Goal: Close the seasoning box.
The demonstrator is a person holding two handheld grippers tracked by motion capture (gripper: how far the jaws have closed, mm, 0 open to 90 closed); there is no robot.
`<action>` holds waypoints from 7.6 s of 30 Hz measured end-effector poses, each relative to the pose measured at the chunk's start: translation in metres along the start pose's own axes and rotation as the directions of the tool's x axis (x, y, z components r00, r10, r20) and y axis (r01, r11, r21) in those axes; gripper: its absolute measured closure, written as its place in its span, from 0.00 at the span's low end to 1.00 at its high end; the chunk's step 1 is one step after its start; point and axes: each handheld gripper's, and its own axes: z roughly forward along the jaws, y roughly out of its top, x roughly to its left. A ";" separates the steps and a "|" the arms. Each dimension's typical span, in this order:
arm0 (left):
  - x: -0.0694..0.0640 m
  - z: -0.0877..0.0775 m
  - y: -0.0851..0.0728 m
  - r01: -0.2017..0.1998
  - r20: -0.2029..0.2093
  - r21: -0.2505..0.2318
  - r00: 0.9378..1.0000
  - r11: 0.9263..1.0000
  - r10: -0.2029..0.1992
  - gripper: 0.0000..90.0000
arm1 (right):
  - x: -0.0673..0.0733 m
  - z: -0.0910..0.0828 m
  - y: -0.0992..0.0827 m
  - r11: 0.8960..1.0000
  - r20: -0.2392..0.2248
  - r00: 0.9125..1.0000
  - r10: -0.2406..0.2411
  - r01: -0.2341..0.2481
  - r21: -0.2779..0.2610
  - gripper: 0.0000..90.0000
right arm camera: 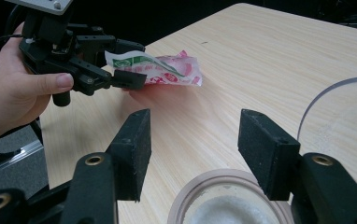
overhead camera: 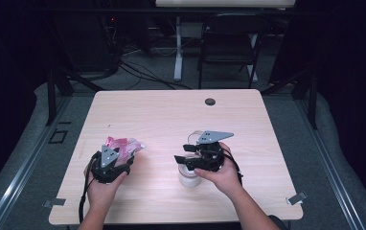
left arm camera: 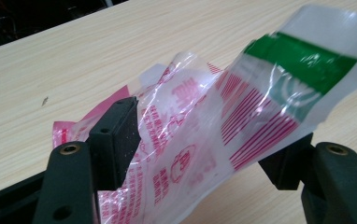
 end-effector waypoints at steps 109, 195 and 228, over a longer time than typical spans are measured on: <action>-0.078 0.004 0.042 -0.208 0.247 -0.045 0.946 0.977 0.213 0.93 | -0.066 -0.055 -0.018 0.993 0.204 0.972 0.116 -0.116 -0.010 1.00; -0.114 0.019 0.078 -0.192 0.406 -0.041 0.893 0.981 0.192 1.00 | -0.040 -0.032 -0.014 0.997 0.067 0.996 0.054 -0.057 0.047 1.00; -0.115 0.021 0.048 -0.188 0.426 -0.001 0.889 0.982 0.170 0.99 | -0.032 -0.019 -0.019 0.995 0.039 0.999 0.027 -0.030 0.090 0.99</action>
